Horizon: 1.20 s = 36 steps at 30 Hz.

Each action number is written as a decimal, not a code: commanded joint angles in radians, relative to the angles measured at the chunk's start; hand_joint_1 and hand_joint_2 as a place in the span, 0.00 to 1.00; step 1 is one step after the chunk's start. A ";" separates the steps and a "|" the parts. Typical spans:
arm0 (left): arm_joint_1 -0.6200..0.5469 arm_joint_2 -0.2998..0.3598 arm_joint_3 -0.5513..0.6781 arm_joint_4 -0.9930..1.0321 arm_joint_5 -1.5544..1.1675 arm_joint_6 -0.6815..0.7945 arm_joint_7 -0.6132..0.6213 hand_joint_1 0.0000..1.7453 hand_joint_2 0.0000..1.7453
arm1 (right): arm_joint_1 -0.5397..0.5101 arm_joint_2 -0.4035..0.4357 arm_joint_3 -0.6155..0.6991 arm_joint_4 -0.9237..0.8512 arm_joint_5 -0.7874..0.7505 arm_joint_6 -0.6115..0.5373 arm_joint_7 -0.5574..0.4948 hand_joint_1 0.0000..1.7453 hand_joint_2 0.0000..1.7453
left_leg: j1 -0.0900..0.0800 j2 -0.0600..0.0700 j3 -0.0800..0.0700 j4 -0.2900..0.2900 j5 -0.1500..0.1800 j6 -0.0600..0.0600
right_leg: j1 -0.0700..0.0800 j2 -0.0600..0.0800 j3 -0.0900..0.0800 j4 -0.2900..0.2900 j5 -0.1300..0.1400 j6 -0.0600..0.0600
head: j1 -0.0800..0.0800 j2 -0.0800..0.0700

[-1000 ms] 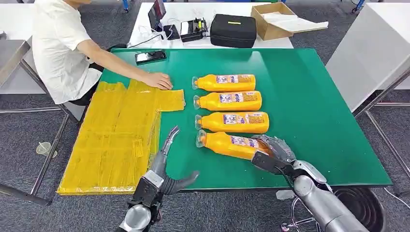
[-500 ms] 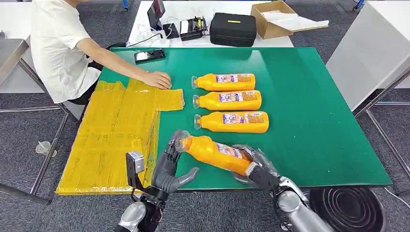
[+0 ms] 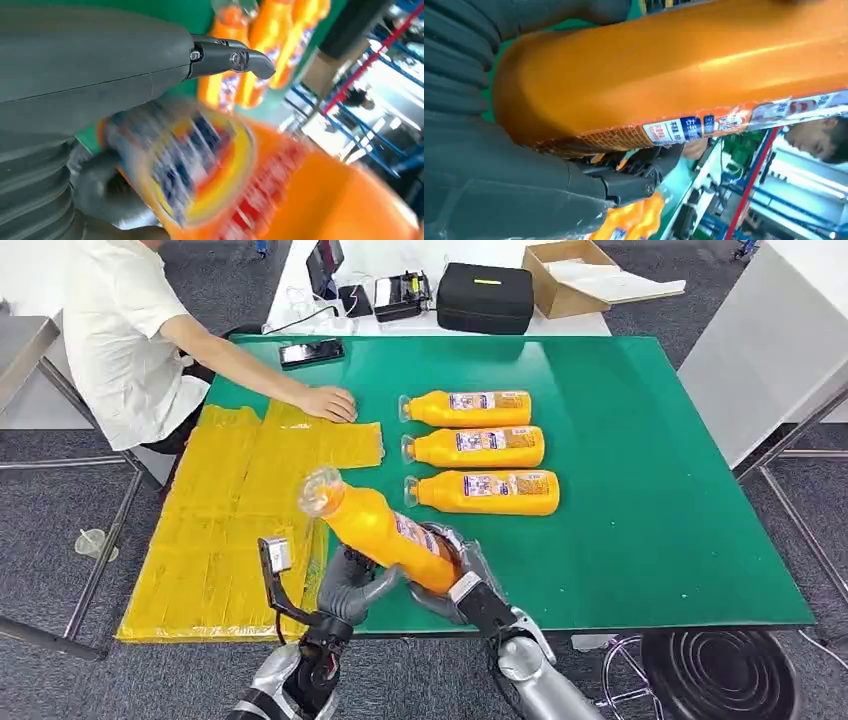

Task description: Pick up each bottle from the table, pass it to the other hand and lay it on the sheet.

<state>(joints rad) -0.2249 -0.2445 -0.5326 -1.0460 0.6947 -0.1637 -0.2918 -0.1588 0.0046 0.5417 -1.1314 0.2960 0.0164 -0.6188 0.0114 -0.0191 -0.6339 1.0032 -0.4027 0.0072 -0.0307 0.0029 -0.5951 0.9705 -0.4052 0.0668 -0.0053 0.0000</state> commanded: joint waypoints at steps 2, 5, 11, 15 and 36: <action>0.002 0.014 -0.005 -0.088 0.026 0.006 -0.049 0.00 1.00 | -0.058 0.030 0.076 0.147 0.000 0.000 -0.004 1.00 1.00 | 0.001 0.006 0.007 0.001 -0.004 0.000 | 0.002 0.003 0.006 0.000 -0.002 -0.006 | 0.000 0.000; 0.005 0.013 0.001 -0.111 0.018 0.023 -0.054 0.00 1.00 | -0.051 0.032 0.077 0.154 -0.001 -0.001 -0.005 1.00 1.00 | 0.001 0.003 0.004 0.000 -0.002 0.000 | 0.002 0.001 0.004 -0.001 -0.001 -0.004 | 0.000 0.000; 0.021 0.003 0.033 -0.159 -0.017 0.088 -0.105 0.00 1.00 | -0.033 0.038 0.086 0.176 0.005 0.003 0.008 1.00 1.00 | 0.001 0.002 0.005 0.001 -0.003 0.000 | 0.002 0.000 0.005 -0.001 -0.002 -0.004 | 0.000 0.000; 0.023 0.007 0.030 -0.166 -0.023 0.093 -0.097 0.00 1.00 | -0.029 0.040 0.089 0.189 0.005 0.004 0.007 1.00 1.00 | 0.001 0.002 0.004 0.000 -0.002 0.000 | 0.002 -0.001 0.005 -0.001 -0.002 -0.004 | 0.000 0.000; -0.026 0.004 -0.010 -0.048 -0.196 0.130 -0.157 1.00 1.00 | -0.026 0.033 0.046 0.123 -0.032 -0.005 0.019 0.00 1.00 | 0.000 0.000 0.003 0.000 -0.001 0.000 | 0.001 -0.002 0.003 -0.001 -0.001 -0.003 | 0.000 0.000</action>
<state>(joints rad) -0.2002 -0.2445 -0.5184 -1.1616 0.5241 -0.0439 -0.4433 -0.1855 0.0534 0.5997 -1.0189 0.3090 0.0034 -0.6050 0.0115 -0.0187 -0.6343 1.0033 -0.4027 0.0072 -0.0307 0.0027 -0.5963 0.9704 -0.4052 0.0667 -0.0053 0.0000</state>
